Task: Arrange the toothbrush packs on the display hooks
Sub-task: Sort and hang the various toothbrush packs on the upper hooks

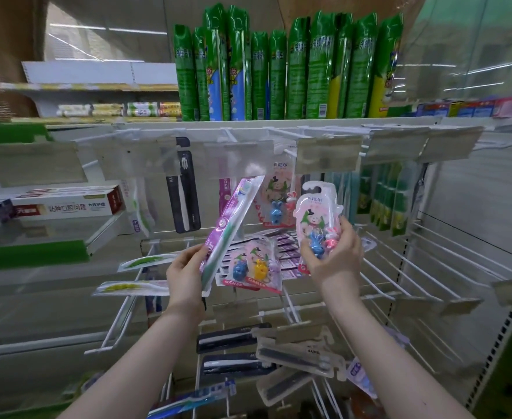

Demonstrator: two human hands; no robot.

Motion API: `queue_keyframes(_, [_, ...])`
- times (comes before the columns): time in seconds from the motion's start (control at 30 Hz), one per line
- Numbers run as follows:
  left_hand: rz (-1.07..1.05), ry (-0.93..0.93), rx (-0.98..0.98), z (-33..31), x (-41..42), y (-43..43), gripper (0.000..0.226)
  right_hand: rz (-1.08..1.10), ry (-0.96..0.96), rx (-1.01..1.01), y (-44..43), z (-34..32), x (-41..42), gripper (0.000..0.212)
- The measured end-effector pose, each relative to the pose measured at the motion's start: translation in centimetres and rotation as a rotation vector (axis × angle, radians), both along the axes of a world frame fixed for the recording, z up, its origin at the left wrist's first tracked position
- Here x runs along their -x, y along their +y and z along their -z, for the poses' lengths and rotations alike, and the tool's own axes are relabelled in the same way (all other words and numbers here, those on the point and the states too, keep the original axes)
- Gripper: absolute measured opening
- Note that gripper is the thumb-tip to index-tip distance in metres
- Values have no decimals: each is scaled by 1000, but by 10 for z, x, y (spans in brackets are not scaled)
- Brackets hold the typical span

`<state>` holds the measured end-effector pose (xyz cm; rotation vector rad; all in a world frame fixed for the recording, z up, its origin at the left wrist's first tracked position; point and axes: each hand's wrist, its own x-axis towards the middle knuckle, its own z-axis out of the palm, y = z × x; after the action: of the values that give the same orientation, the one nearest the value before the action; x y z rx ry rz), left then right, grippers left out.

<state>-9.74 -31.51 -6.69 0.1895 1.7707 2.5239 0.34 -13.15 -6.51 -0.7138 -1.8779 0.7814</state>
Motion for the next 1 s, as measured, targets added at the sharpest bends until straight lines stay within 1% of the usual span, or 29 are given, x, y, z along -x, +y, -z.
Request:
queue_keyframes(0.13, [-21,63,6,-6,-1,9,5,-51,80,-79,3,-8,3,84])
queue_keyframes(0.27, [-32,96,3,-11,-3,21,12,-113,190,-98,11,-15,9,76])
queue_keyframes(0.33, [-31,95,-2,-11,-2,25,17,-121,216,-110,14,-18,14,72])
queue_keyframes(0.57, [-12,84,-35,-12,8,32,20,-188,199,-85,22,-25,27,74])
queue_keyframes(0.7, [2,82,-37,-16,12,37,15,-239,175,-74,25,-27,34,78])
queue_keyframes(0.87, [7,76,-61,-17,15,44,12,-287,144,-108,28,-26,41,79])
queue_keyframes(1.0, [-5,73,-67,-19,18,48,12,-299,125,-163,28,-26,45,73])
